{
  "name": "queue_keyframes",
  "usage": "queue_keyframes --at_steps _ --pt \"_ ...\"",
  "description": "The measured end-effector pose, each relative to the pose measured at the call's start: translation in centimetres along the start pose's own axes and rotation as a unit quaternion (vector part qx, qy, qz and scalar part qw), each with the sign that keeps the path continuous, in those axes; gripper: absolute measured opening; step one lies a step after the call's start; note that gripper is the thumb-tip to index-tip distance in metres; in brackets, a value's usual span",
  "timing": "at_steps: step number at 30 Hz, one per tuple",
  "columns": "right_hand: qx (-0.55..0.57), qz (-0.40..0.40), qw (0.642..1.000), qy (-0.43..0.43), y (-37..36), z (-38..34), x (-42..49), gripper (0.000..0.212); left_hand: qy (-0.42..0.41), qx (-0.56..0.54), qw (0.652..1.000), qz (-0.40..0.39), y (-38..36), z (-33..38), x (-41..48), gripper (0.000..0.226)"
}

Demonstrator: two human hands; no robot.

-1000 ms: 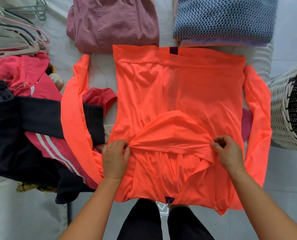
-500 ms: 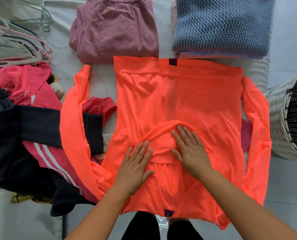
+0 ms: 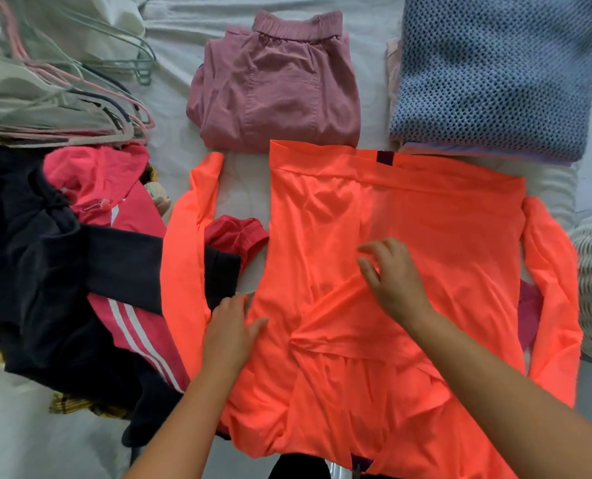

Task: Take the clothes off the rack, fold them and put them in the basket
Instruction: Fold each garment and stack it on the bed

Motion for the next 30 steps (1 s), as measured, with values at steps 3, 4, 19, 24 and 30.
queue_keyframes --at_steps 3,4,19,24,30 --pt "0.028 -0.035 0.999 -0.001 -1.1 -3.7 4.8 0.026 0.057 0.022 0.997 -0.042 -0.1 -1.0 0.3 0.040" --pt "0.034 -0.038 0.999 0.000 -1.6 -5.0 6.3 0.025 0.064 0.016 0.997 -0.038 0.0 -1.1 0.1 0.040" --pt "0.083 0.023 0.988 -0.132 -2.9 -8.4 16.3 0.017 -0.191 -0.140 0.971 0.032 0.7 -1.4 -5.4 0.013" --pt "0.311 0.071 0.939 -0.128 2.5 -5.0 12.1 0.029 -0.331 -0.066 0.939 0.062 0.4 4.8 -9.2 0.009" --pt "0.324 0.130 0.918 -0.187 5.7 3.5 6.8 0.015 -0.337 0.072 0.938 0.015 -6.4 11.6 -10.1 0.037"
Point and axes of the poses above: each hand's wrist, its own x-axis towards the middle knuckle, its own y-axis out of the back of the hand, z = x × y, the point moved 8 cm from there along x, towards the middle knuckle, and after that the axes turned 7 degrees about -z, right-handed, at the moved point
